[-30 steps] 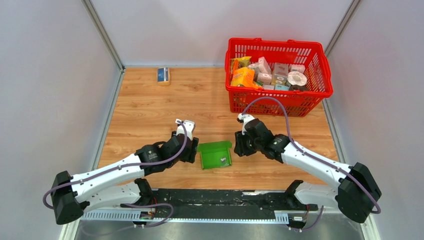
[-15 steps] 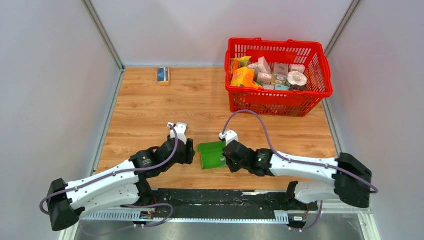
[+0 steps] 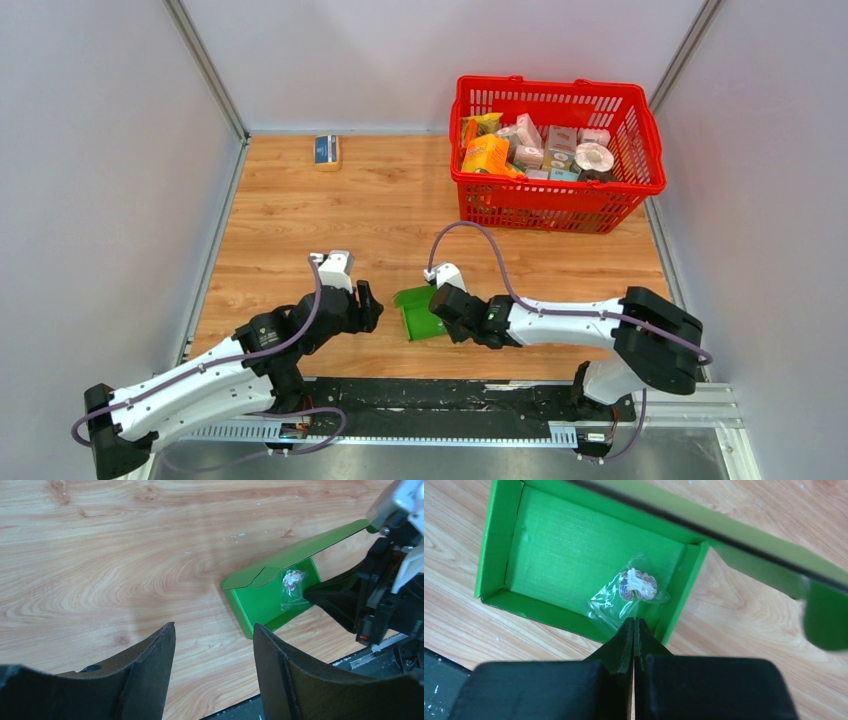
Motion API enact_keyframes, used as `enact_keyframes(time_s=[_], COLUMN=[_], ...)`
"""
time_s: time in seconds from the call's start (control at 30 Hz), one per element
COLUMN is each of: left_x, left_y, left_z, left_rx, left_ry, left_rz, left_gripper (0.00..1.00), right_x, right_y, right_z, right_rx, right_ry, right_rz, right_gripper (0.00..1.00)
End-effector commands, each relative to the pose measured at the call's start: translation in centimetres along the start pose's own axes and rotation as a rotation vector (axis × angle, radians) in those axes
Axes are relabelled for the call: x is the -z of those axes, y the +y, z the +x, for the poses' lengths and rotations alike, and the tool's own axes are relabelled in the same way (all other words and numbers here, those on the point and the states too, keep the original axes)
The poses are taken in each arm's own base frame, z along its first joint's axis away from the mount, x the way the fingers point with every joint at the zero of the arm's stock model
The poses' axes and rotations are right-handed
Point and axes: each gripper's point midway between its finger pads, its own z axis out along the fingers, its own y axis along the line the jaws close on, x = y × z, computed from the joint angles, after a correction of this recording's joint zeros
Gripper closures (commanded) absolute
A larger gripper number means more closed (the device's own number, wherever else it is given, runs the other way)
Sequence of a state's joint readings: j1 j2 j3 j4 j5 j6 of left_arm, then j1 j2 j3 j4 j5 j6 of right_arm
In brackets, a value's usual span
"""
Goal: Fold the paper box
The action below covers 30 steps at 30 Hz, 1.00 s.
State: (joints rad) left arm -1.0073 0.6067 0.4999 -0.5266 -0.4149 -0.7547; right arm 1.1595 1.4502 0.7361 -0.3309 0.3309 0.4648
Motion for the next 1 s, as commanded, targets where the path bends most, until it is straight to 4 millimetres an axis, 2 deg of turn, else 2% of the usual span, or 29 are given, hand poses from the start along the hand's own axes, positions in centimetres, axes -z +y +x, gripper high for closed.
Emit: enact_keyframes(time_s=[0.0,0.1,0.13,0.23,0.27,0.33,0.4,0.43,0.5,0.53,0.57,0.6,0.63,0.67,0.73,0.87,0.97], left_x=[0.3,0.3,0.2,-0.3,-0.6,-1.1,-1.5,-2.0,-2.4,-2.6,-3.2,-3.2,-3.7,-3.9,-4.3,-5.2,-5.6], left_y=[0.2,0.1,0.1,0.2,0.2,-0.6,-2.0,-2.3,-3.7,-3.8,-3.9,-4.3,-4.3,-4.5,-4.5,-4.4,-4.4], left_z=[-0.4,-0.4,-0.4,-0.5,-0.5,-1.2,-2.5,-2.4,-3.1,-3.1,-2.7,-3.0,-2.6,-2.6,-2.4,-1.8,-1.8], left_rx=[0.023,0.031,0.033,0.005,-0.016,-0.087,-0.175,-0.22,-0.301,-0.32,-0.345,-0.37,-0.389,-0.397,-0.412,-0.443,-0.45], left_ry=[-0.01,-0.009,-0.011,-0.027,-0.021,-0.024,-0.049,-0.036,-0.047,-0.04,-0.013,-0.01,0.016,0.024,0.038,0.073,0.082], left_rz=[-0.011,-0.011,-0.013,-0.02,-0.028,-0.015,0.032,0.039,0.094,0.099,0.091,0.102,0.097,0.102,0.093,0.069,0.056], left_gripper=[0.33,0.33,0.33,0.33,0.33,0.33,0.34,0.34,0.33,0.33,0.33,0.33,0.33,0.33,0.33,0.34,0.39], right_x=[-1.0,-2.0,-1.9,-0.9,0.3,2.3,3.1,4.2,4.7,5.5,5.8,5.6,5.9,5.9,5.5,5.4,4.9], right_y=[2.8,3.9,4.4,3.7,3.1,1.9,0.2,-0.7,-1.9,-2.8,-2.8,-3.2,-4.5,-4.1,-5.4,-4.5,-4.7], right_z=[-2.6,-3.4,-4.4,-5.2,-5.8,-6.9,-6.1,-6.7,-5.6,-6.3,-6.0,-5.4,-6.1,-5.8,-6.0,-7.2,-8.0], right_rx=[0.003,0.007,0.002,-0.004,-0.008,-0.026,-0.006,-0.026,0.001,-0.023,-0.027,-0.033,-0.059,-0.064,-0.105,-0.09,-0.066], right_ry=[-0.068,-0.068,-0.086,-0.108,-0.137,-0.187,-0.184,-0.215,-0.206,-0.239,-0.233,-0.22,-0.236,-0.217,-0.212,-0.231,-0.234], right_rz=[-0.064,-0.077,-0.08,-0.047,-0.038,-0.031,-0.009,-0.016,-0.026,-0.037,-0.079,-0.096,-0.106,-0.159,-0.157,-0.231,-0.208], right_gripper=[1.0,1.0,1.0,0.99,0.91,0.84,0.72,0.7,0.64,0.63,0.56,0.52,0.51,0.49,0.48,0.47,0.47])
